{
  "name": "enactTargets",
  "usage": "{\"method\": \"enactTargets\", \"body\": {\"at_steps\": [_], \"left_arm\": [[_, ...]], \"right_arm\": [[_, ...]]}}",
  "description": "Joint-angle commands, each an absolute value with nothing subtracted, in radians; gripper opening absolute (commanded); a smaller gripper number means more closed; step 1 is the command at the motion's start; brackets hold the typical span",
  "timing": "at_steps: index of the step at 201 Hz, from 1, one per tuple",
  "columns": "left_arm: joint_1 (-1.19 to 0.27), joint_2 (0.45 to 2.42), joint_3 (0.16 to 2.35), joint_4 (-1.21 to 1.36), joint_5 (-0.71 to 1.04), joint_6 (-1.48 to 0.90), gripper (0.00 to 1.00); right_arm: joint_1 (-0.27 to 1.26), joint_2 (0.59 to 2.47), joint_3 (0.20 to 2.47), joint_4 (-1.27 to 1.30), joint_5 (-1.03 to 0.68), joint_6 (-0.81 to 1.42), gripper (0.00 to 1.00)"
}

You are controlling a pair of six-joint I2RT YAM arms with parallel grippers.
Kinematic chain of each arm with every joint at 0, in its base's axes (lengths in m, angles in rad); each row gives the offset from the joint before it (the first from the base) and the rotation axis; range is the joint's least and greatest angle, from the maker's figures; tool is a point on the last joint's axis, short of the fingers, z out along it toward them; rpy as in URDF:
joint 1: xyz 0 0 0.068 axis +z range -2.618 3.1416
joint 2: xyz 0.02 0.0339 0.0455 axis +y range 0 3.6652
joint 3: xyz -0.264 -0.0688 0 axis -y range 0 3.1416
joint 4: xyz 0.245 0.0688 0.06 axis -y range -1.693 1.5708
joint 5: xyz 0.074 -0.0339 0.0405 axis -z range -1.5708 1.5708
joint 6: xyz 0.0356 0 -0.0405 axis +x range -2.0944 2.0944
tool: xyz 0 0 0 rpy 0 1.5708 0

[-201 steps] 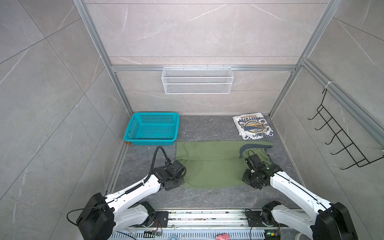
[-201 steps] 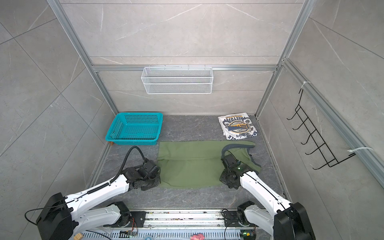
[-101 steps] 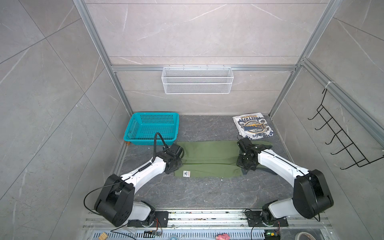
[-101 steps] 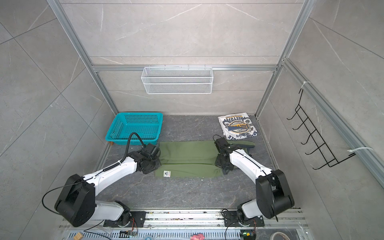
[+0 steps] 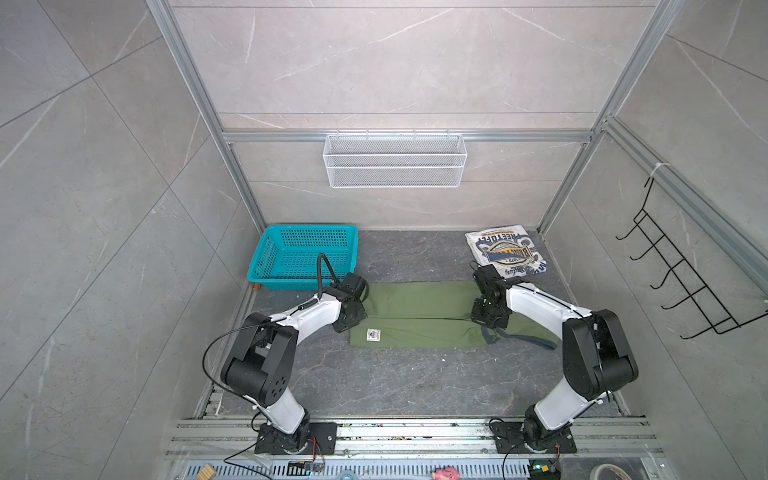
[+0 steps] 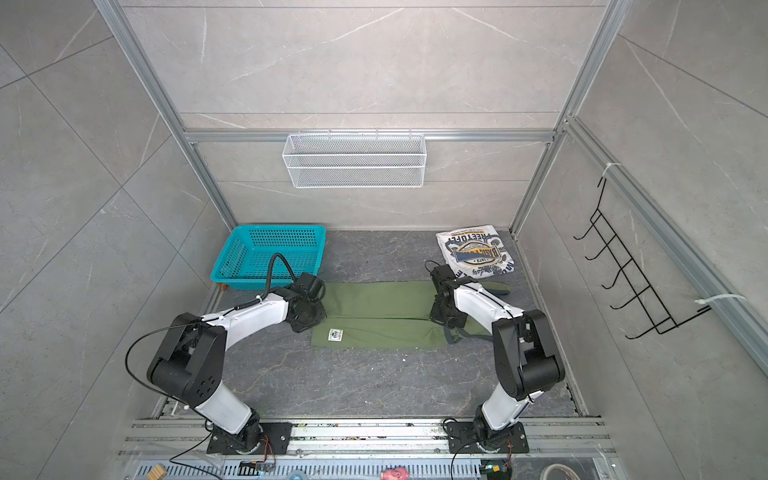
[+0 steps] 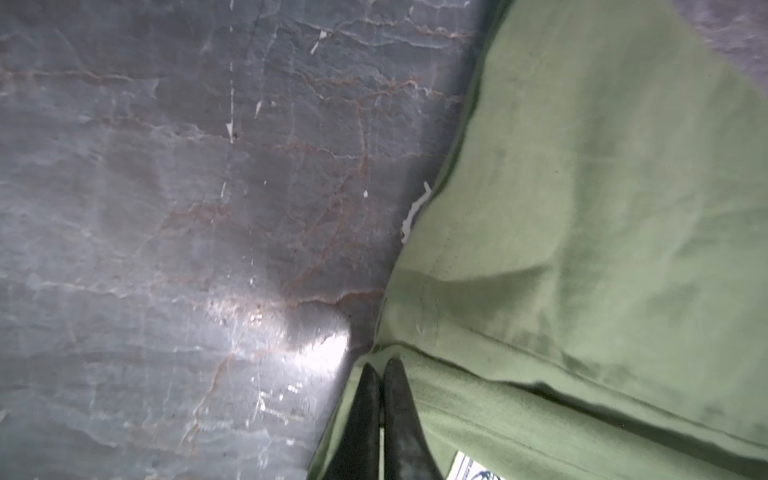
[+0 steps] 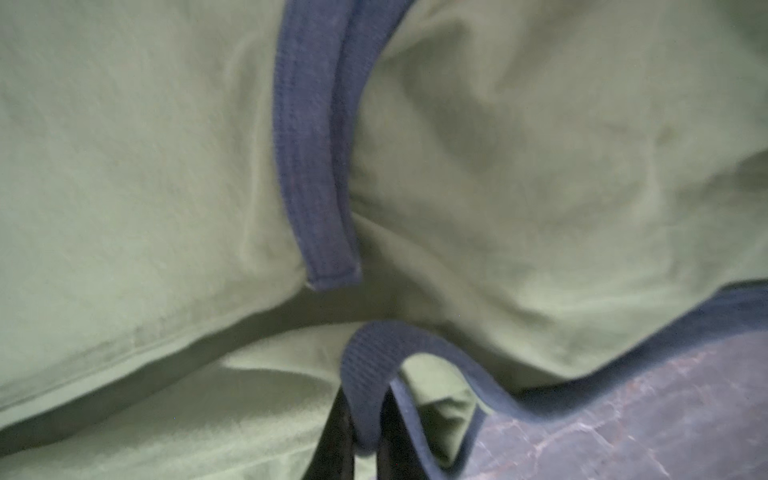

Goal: Fold and stack the tank tops

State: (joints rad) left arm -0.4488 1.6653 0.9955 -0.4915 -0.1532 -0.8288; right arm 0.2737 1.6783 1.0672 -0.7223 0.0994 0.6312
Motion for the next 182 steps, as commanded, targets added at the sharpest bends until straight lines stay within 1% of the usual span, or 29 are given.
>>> {"method": "enactTargets", "body": {"at_steps": [1,6,12,14,15,23,32,45,66,81,102,121,142,163,182], "left_arm": [[-0.433,1.699,1.038,-0.494,-0.176,-0.797,0.0],[-0.429,1.706,1.043,-0.499,-0.182,-0.794,0.0],[-0.423,1.715,1.052,-0.509,-0.184,-0.789,0.04],[-0.421,1.717,1.055,-0.513,-0.187,-0.788,0.06],[-0.421,1.718,1.057,-0.516,-0.188,-0.786,0.07],[-0.415,1.721,1.065,-0.529,-0.201,-0.78,0.14],[-0.41,1.716,1.066,-0.537,-0.217,-0.773,0.19],[-0.405,1.695,1.065,-0.549,-0.234,-0.763,0.25],[-0.407,1.644,1.058,-0.575,-0.262,-0.741,0.4],[-0.421,1.59,1.045,-0.579,-0.271,-0.723,0.44],[-0.488,1.526,1.044,-0.588,-0.306,-0.716,0.46],[-0.557,1.517,1.064,-0.591,-0.299,-0.725,0.46],[-0.604,1.572,1.088,-0.566,-0.252,-0.724,0.44],[-0.612,1.644,1.11,-0.543,-0.212,-0.721,0.41],[-0.611,1.701,1.119,-0.508,-0.184,-0.714,0.4]], "right_arm": [[0.259,1.686,1.095,-0.716,0.098,0.618,0.25],[0.252,1.681,1.094,-0.715,0.097,0.616,0.3],[0.246,1.675,1.095,-0.719,0.093,0.613,0.36],[0.245,1.674,1.096,-0.722,0.092,0.612,0.37],[0.241,1.671,1.097,-0.724,0.091,0.611,0.39],[0.231,1.658,1.096,-0.731,0.085,0.604,0.44],[0.221,1.631,1.089,-0.737,0.083,0.596,0.48],[0.209,1.587,1.075,-0.744,0.08,0.58,0.5],[0.206,1.516,1.055,-0.767,0.063,0.547,0.5],[0.207,1.47,1.029,-0.761,0.029,0.522,0.5],[0.227,1.426,0.99,-0.739,-0.012,0.512,0.49],[0.263,1.44,0.979,-0.723,-0.017,0.513,0.49],[0.28,1.507,0.984,-0.704,-0.017,0.528,0.47],[0.28,1.577,1.008,-0.698,0.018,0.534,0.45],[0.278,1.633,1.035,-0.689,0.049,0.531,0.43]]}}
